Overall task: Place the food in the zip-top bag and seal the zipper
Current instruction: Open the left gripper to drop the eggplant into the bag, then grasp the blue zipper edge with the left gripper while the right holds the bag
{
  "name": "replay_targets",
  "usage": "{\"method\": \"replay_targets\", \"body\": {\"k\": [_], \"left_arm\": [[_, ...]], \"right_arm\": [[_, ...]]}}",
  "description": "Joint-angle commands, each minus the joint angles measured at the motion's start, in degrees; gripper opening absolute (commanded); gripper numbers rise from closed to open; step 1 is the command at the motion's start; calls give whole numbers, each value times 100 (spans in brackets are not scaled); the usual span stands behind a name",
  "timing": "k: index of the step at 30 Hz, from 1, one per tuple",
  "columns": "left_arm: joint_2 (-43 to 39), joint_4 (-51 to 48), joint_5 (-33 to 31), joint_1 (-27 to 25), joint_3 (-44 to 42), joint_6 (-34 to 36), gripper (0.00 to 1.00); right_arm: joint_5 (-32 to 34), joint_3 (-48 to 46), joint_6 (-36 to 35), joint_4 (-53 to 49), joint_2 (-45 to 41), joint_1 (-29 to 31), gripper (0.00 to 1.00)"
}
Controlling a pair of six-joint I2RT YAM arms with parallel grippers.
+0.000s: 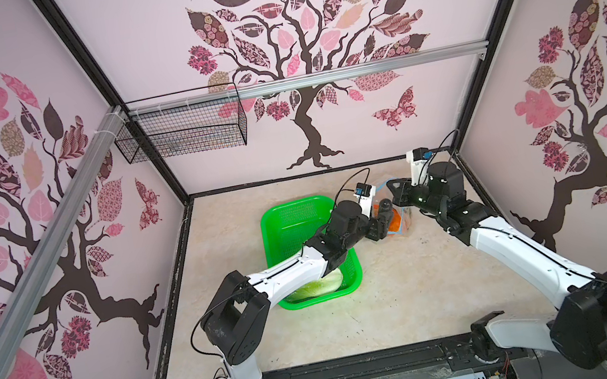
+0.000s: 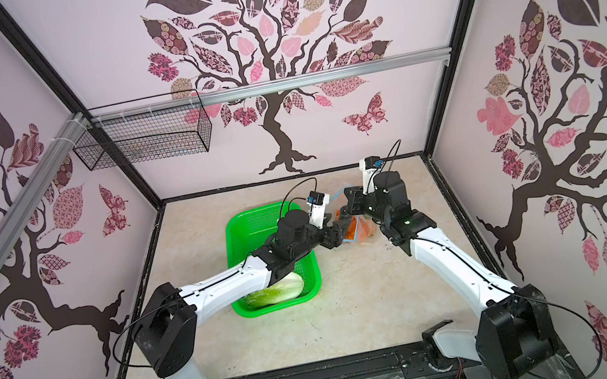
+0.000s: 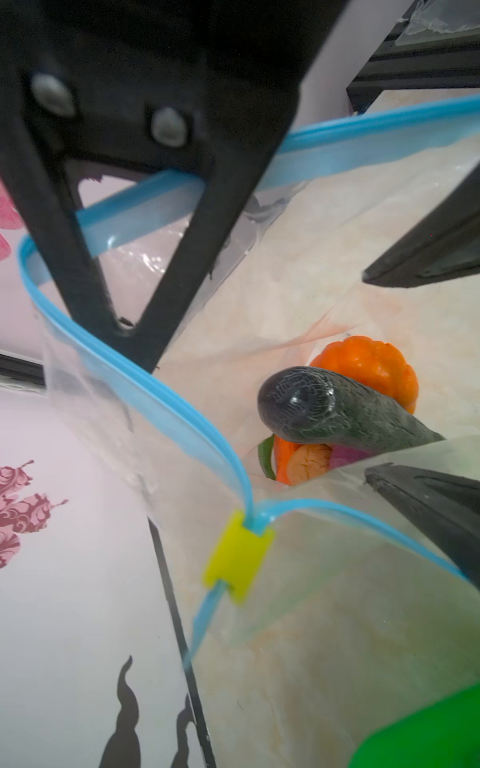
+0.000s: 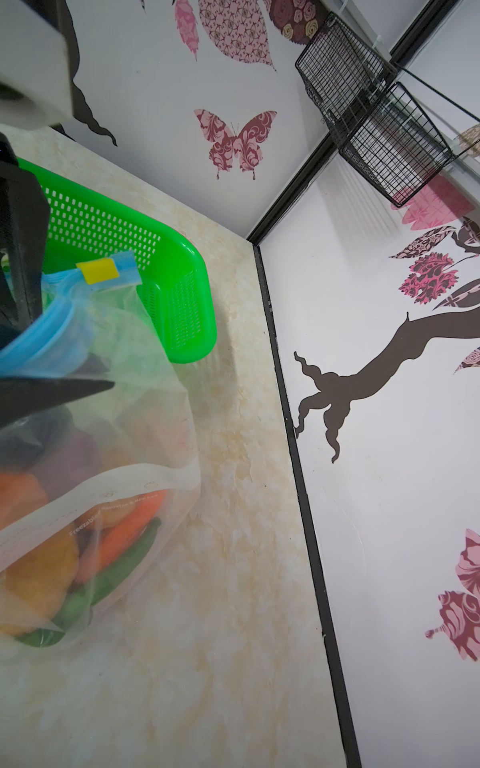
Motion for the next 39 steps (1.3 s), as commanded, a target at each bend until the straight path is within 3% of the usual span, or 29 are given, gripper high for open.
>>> {"method": "replay_targets", "body": {"k": [1,8,19,21,23,27,28,39], "left_arm": [[-579,-772,-316,14,265,-95,71],[-1362,-1041,-768,164,-235,-546,78],[-727,-1354,219,415,-267,-1351,74],[-569,-1337,299,414,-262,-1407,69],[-482,-1247,427,434,-274,-1478,54],[-420,-1090,856,505,-191,-1585,8],[-436,-1081,940,537,-139,-1595,0],[-590,-1545,1027,992,1169,-1271,0]], "right_arm": [[49,72,-94,116,-37,-32,0],[-10,65,-129,137,-12,-31,0],[-66,3,-196,222,-67,-32,0],[-57,-15,-208,233,-80,-30,0],[-25,-24,-234,233,-98,-32,0],[111,-4,-319,167,-98,-28,0],[148,13,-333,133,-90,-32,0],[673,841,-431,-1349,37,-24,0]]}}
